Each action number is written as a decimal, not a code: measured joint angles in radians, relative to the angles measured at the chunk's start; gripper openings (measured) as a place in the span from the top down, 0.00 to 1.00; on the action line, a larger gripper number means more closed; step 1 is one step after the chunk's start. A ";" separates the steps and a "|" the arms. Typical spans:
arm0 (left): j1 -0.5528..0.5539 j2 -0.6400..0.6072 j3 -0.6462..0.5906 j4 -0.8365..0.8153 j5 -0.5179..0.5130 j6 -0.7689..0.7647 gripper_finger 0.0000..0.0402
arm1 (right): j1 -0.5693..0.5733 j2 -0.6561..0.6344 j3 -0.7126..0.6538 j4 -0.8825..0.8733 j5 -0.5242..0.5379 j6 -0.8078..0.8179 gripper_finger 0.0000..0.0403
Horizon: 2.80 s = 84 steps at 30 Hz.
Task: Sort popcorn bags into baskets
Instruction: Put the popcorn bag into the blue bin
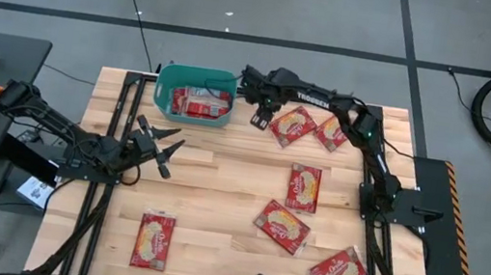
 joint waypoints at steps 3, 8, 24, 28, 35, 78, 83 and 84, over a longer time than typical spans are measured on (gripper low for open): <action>0.000 0.000 0.000 0.000 0.000 -0.006 0.61 | 0.014 -0.023 -0.072 0.028 0.017 0.022 0.61; 0.000 0.000 0.000 -0.001 0.000 -0.013 0.61 | 0.033 -0.104 -0.230 0.163 0.019 0.022 0.61; 0.000 0.000 0.000 0.012 0.001 -0.038 0.61 | 0.056 -0.363 -0.706 0.679 0.015 0.066 0.61; 0.000 0.000 0.000 0.034 0.001 0.003 0.61 | 0.057 -0.363 -0.723 0.706 0.006 0.064 0.61; 0.001 0.000 0.000 0.057 0.003 0.050 0.61 | 0.051 -0.347 -0.745 0.788 -0.008 0.067 0.61; 0.028 0.000 0.000 0.078 0.069 0.092 0.61 | 0.102 -0.347 -0.719 0.700 -0.037 0.038 0.99; 0.028 0.000 0.000 0.078 0.069 0.092 0.61 | 0.125 -0.389 -0.681 0.653 -0.018 0.034 0.99; 0.028 0.000 0.000 0.078 0.069 0.092 0.61 | 0.126 -0.392 -0.680 0.655 -0.011 0.039 0.99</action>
